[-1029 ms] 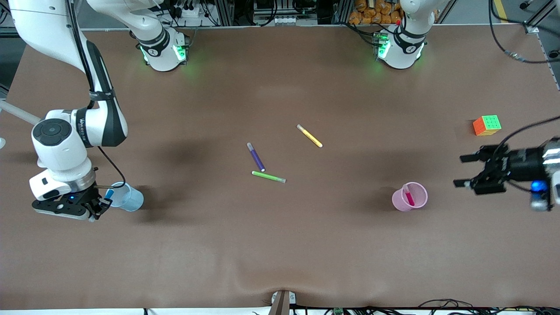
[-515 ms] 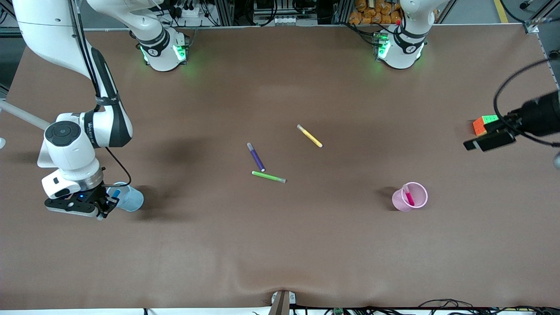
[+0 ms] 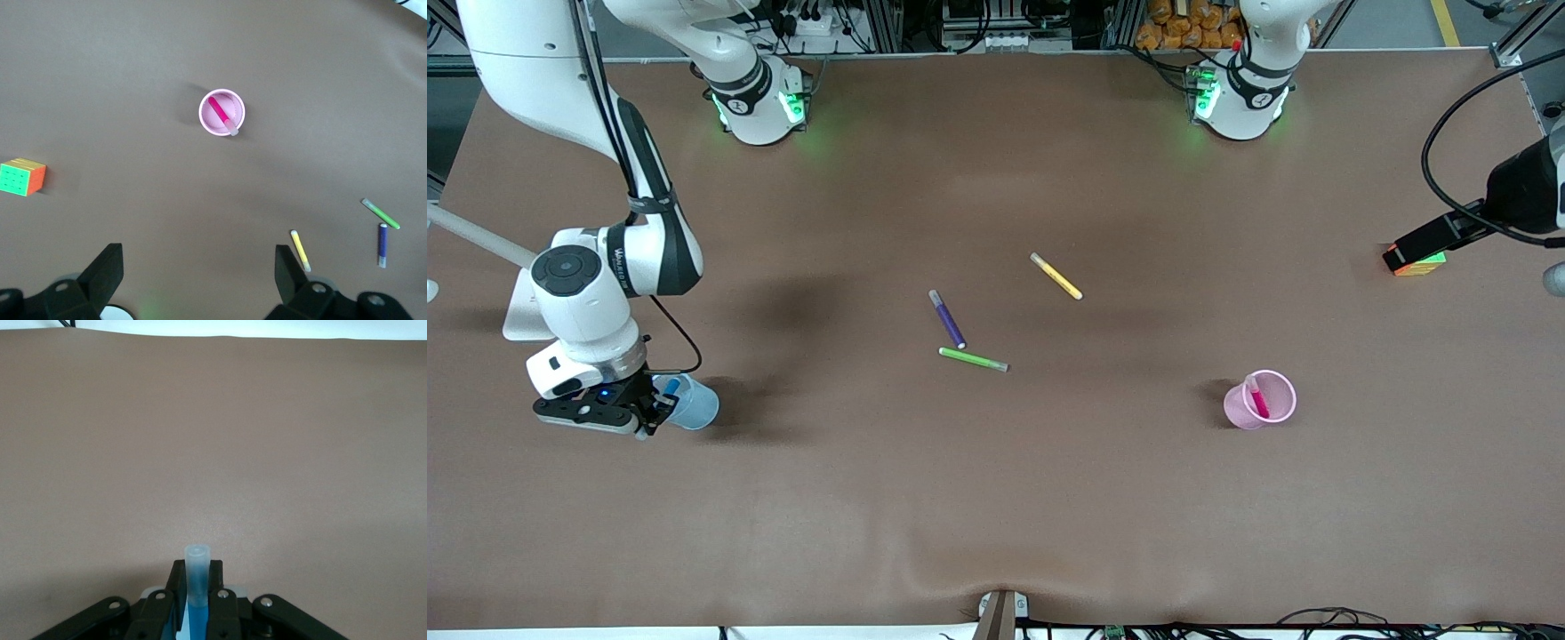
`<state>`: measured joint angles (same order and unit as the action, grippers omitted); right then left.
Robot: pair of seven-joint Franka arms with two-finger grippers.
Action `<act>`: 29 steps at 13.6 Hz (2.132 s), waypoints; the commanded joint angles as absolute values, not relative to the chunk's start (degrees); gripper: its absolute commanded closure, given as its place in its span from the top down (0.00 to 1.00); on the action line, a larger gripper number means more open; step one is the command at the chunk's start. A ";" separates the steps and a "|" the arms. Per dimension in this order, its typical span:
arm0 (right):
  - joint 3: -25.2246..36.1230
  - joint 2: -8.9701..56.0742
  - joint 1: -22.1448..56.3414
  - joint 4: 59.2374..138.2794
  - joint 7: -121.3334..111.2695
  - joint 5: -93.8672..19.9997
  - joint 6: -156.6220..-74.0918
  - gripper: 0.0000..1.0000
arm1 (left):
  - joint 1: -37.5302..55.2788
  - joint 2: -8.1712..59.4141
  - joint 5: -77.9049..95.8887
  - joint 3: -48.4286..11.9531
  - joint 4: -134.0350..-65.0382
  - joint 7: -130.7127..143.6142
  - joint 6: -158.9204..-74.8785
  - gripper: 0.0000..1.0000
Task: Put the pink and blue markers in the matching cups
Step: 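Raise the left gripper away while the right gripper drops blue into cup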
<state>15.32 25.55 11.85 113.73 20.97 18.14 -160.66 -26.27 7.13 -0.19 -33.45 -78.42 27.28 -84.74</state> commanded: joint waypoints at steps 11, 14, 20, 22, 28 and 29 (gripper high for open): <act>14.15 24.87 11.78 106.10 21.53 18.03 -150.06 1.00 | -16.09 1.93 -1.49 -19.52 -82.18 24.53 -83.14 1.00; 12.57 24.87 11.51 103.11 21.45 16.27 -146.00 1.00 | -15.65 1.41 -1.32 -16.88 -85.15 21.02 -86.73 1.00; 12.57 25.31 10.81 89.05 13.90 0.90 -126.50 1.00 | -7.40 -7.55 -0.79 -11.08 -96.76 19.35 -93.08 1.00; 12.66 25.22 10.81 86.15 12.57 0.26 -122.97 1.00 | -4.23 -8.35 -1.23 -9.94 -97.12 15.75 -93.08 1.00; 7.58 24.79 4.76 75.69 12.48 -3.78 -106.11 1.00 | 6.93 -8.53 -1.32 0.25 -96.77 8.53 -89.21 1.00; 6.17 24.52 3.27 74.46 12.39 -3.87 -104.69 1.00 | 6.94 -8.53 -1.41 0.18 -96.77 8.87 -89.04 1.00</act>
